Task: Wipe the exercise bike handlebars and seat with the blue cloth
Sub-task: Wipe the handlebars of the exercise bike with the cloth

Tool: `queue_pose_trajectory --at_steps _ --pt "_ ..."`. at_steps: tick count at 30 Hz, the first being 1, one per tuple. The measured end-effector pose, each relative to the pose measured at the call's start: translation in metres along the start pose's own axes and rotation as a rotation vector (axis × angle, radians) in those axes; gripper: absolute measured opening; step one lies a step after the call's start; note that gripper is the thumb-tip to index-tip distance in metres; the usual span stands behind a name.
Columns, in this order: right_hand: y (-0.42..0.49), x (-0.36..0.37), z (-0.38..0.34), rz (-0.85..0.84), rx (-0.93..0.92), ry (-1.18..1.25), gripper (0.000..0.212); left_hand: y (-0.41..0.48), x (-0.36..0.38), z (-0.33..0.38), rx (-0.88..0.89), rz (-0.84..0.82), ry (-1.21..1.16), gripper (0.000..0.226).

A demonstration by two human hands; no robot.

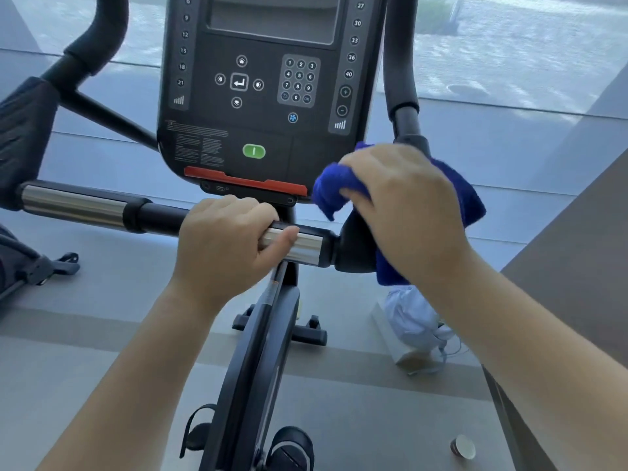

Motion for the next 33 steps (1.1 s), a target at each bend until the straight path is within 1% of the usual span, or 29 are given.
queue_pose_trajectory --at_steps 2,5,6,8,9,11,13,16,19,20,21,22,24,25,26,29,31,33 --pt "-0.02 -0.002 -0.013 -0.023 -0.036 0.025 0.021 0.0 -0.004 -0.008 -0.04 0.001 0.016 0.058" --pt "-0.043 0.002 -0.023 0.135 -0.093 0.107 0.024 -0.002 -0.005 -0.01 -0.067 0.021 0.035 0.051" --pt "-0.046 0.002 -0.021 0.156 -0.135 0.113 0.027 -0.002 -0.004 -0.009 -0.068 0.024 0.037 0.049" --pt "-0.04 0.0 -0.009 0.137 -0.188 0.157 0.028 -0.003 -0.003 -0.008 -0.065 0.032 0.039 0.048" --pt "-0.031 -0.001 -0.002 0.111 -0.161 0.193 0.026 -0.003 -0.003 -0.009 -0.067 0.035 0.036 0.048" --pt "-0.004 -0.004 0.016 0.076 -0.031 0.241 0.023 -0.002 -0.003 -0.01 -0.073 0.039 0.029 0.05" --pt "0.028 -0.001 0.037 0.117 0.069 0.177 0.025 -0.003 -0.003 -0.009 -0.081 0.04 0.031 0.049" --pt "0.068 0.0 0.06 0.132 0.193 0.07 0.032 -0.003 -0.003 -0.007 -0.103 0.054 0.02 0.046" --pt "0.081 -0.014 0.076 0.222 0.234 -0.053 0.036 -0.001 -0.003 -0.006 -0.11 0.054 0.005 0.044" --pt "0.081 -0.019 0.079 0.243 0.206 -0.043 0.037 -0.001 -0.003 -0.007 -0.113 0.053 0.003 0.044" --pt "0.08 -0.021 0.08 0.228 0.151 -0.016 0.038 -0.002 -0.003 -0.007 -0.117 0.052 0.003 0.044" --pt "0.077 -0.021 0.078 0.17 0.081 0.014 0.038 -0.002 -0.003 -0.007 -0.12 0.051 0.006 0.044" --pt "0.065 -0.006 0.071 -0.031 -0.048 0.047 0.041 -0.002 -0.002 -0.006 -0.131 0.041 0.014 0.045" --pt "0.057 0.002 0.066 -0.1 -0.082 0.058 0.042 -0.002 -0.001 -0.006 -0.14 0.031 0.016 0.045" --pt "0.05 0.007 0.062 -0.123 -0.088 0.083 0.042 -0.002 -0.001 -0.007 -0.148 0.021 0.016 0.046" --pt "0.042 0.01 0.06 -0.081 -0.1 0.222 0.028 -0.002 -0.001 -0.006 -0.161 0.018 0.018 0.046" --pt "0.041 0.012 0.06 -0.063 -0.106 0.24 0.034 -0.002 -0.001 -0.004 -0.168 0.023 0.016 0.045" --pt "0.04 0.013 0.053 -0.025 -0.124 0.19 0.038 -0.001 -0.001 -0.004 -0.18 0.02 0.016 0.046"
Point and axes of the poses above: each hand's wrist, its own y-axis towards the middle knuckle, its own x-axis out of the palm, z = x × y, the point moved 2 cm from there along y, towards the middle knuckle, and after that the axes turned 1 degree about z, right-handed, at the moved point
